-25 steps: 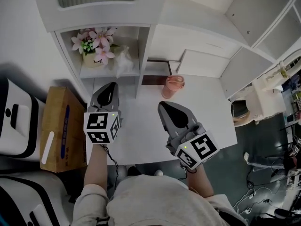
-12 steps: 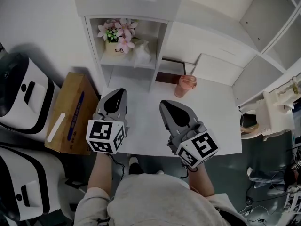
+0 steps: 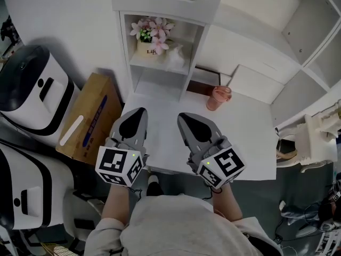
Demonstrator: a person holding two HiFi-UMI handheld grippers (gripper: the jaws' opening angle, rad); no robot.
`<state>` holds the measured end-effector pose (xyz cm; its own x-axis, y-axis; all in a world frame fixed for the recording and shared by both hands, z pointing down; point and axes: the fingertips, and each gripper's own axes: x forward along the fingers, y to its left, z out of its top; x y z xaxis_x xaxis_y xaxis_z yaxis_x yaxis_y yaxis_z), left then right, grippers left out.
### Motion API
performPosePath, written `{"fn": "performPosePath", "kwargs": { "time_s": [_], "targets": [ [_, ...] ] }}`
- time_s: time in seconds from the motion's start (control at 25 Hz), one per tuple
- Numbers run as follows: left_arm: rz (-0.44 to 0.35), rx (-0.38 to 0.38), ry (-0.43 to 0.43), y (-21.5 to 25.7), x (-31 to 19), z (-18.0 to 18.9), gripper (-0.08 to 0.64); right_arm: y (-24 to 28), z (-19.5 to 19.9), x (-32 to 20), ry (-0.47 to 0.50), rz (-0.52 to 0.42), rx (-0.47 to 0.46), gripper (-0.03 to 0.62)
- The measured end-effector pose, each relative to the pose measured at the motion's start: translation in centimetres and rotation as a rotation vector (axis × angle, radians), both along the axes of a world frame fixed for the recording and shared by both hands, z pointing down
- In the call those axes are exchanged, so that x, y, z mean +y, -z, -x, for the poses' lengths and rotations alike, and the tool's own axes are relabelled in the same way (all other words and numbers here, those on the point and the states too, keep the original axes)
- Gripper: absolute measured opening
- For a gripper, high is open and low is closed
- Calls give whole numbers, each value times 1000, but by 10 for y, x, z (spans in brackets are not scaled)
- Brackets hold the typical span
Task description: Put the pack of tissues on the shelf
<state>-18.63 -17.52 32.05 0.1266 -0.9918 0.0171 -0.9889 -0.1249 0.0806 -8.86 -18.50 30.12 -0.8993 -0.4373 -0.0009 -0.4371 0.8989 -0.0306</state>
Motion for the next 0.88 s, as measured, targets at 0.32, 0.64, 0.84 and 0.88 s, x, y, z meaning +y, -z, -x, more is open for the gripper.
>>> {"fn": "performPosePath", "kwargs": {
  "time_s": [0.32,0.64,0.84,0.88],
  "targets": [
    [-7,-30,38,3,40,-8,0,0,10,22,73,-2,-11,0],
    [-22,-55,46,8,59,-23,0,-3,7,36,112,1,-5,0],
    [-32,-63,43,12,63,-29,0,-4,2,40,116,4,-1,0],
    [-34,-66,42,13,62,-30,0,-3,1,40,115,4,-2,0]
  ]
}}
